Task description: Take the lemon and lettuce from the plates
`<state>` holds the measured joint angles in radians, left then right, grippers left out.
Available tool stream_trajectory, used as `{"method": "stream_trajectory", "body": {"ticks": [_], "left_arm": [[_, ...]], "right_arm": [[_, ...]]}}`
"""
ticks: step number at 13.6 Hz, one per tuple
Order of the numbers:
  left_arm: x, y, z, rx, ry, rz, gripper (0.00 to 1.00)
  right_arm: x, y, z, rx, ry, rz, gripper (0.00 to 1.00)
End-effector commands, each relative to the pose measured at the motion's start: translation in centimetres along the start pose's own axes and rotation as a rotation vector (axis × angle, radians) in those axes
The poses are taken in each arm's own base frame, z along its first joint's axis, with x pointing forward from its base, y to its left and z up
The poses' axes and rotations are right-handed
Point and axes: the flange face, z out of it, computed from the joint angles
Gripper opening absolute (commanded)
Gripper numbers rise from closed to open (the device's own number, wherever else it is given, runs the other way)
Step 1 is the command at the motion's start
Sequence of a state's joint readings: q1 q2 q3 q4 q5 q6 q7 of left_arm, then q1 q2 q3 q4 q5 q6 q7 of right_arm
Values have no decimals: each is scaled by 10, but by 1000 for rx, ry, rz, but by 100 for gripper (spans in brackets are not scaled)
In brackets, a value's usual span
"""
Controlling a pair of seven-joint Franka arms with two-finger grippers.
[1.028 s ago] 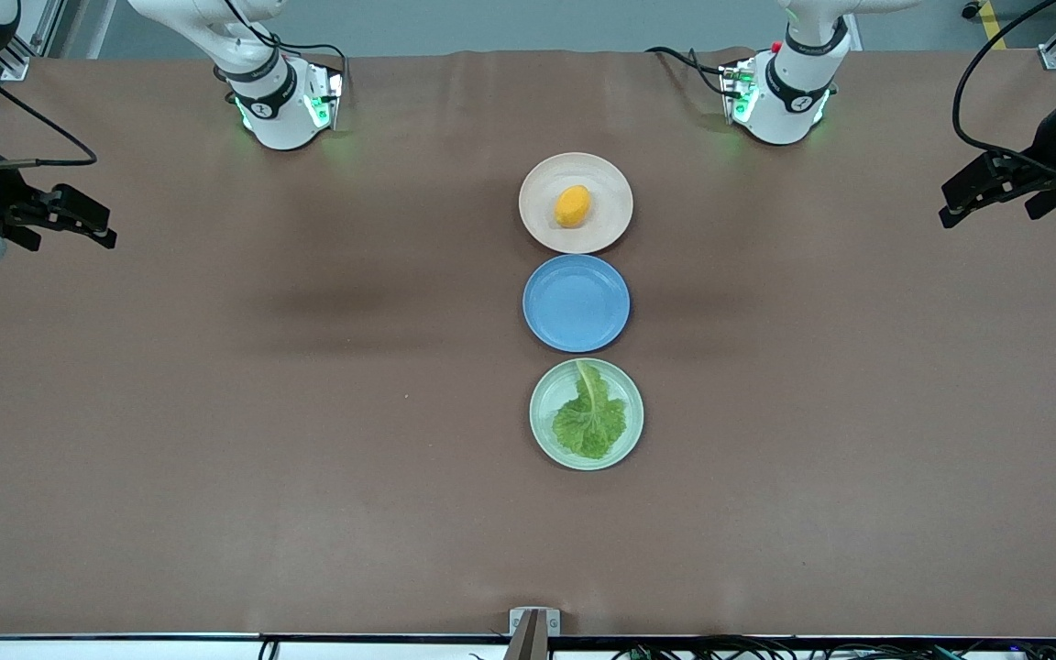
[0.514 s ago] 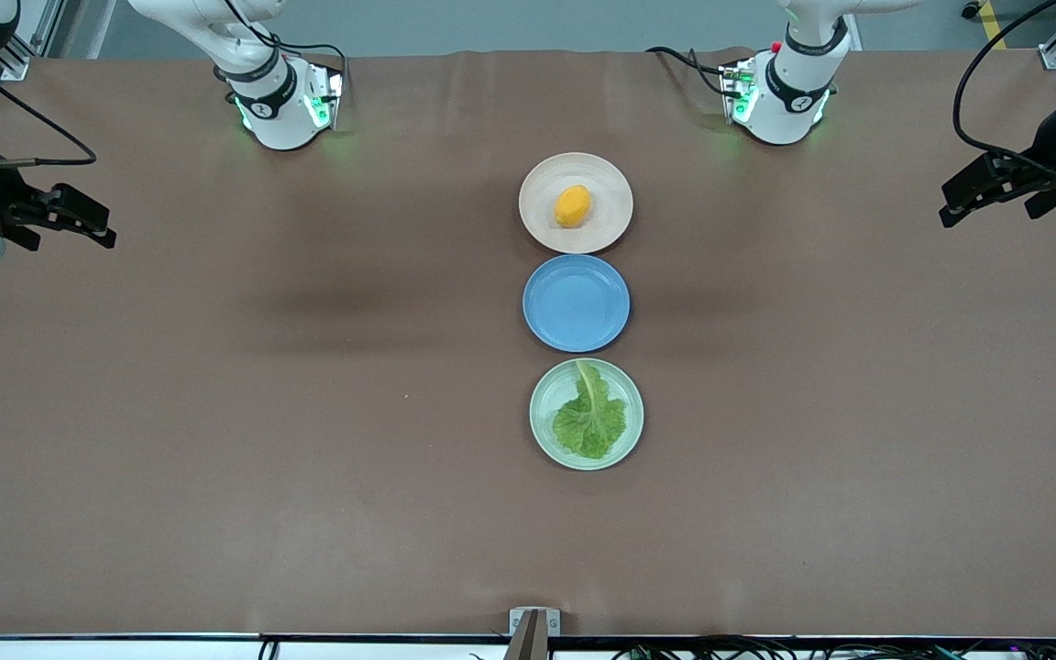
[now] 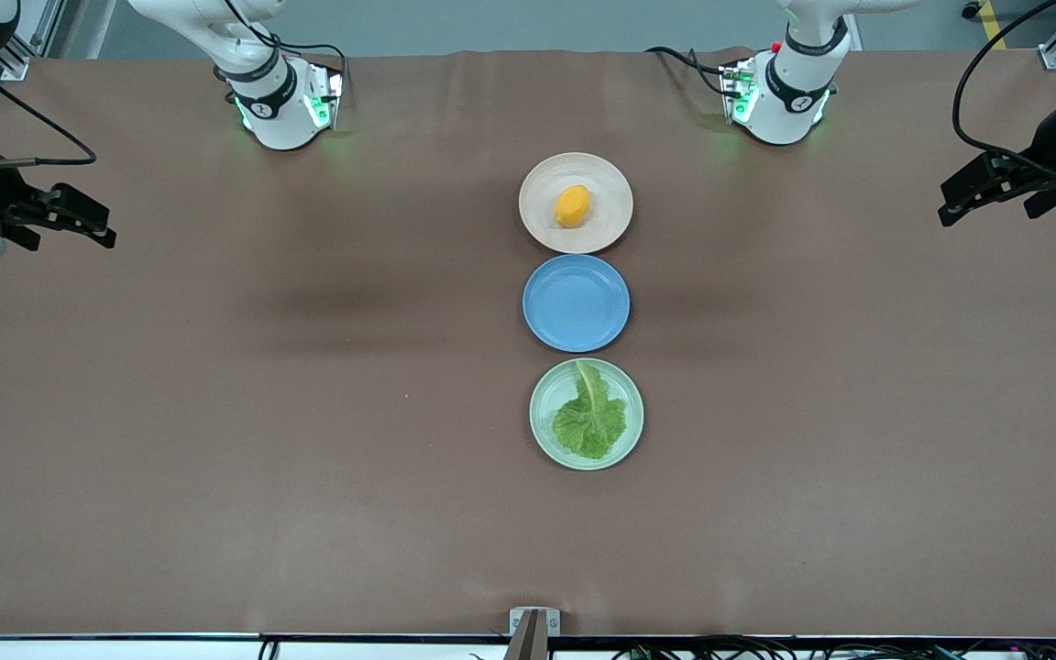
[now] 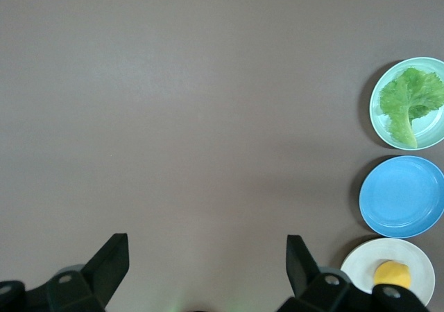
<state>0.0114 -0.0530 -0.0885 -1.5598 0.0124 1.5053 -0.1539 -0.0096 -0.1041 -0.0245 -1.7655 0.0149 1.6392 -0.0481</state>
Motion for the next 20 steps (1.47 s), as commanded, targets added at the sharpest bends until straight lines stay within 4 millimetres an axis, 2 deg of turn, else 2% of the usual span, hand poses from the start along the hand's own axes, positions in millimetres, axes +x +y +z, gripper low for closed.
{"method": "stream_trajectory", "body": {"ticks": [1,4,6,8,13,14,15,16,18,20], "left_arm": [[-2,-2,-5,-12,-5,10,100],[0,2,-4,-13,0,-2,100],[2,12,2,-21,-8,-6,100],[11,38,17,-32,-16,-30,100],[50,102,83,-57,-22,-94,100],[54,111,92,-63,-20,-111,100],[57,129,103,-71,-16,-114,100],[60,145,116,-79,-14,-123,100],[62,195,154,-85,-18,-147,100],[62,237,199,-89,-35,-201,100]], "right_arm": [[-8,-1,-4,-5,14,-3,100],[-9,-1,-4,-5,14,-2,100],[-9,-1,-4,-5,16,-3,100],[-8,-1,-4,-5,14,-3,100],[-7,-1,-6,-6,14,-3,100],[-5,-1,-14,-6,29,2,100],[-1,0,-18,-8,37,5,100],[4,2,-9,-11,11,10,100],[13,5,10,-10,-29,12,100],[21,10,24,-8,-48,16,100]]}}
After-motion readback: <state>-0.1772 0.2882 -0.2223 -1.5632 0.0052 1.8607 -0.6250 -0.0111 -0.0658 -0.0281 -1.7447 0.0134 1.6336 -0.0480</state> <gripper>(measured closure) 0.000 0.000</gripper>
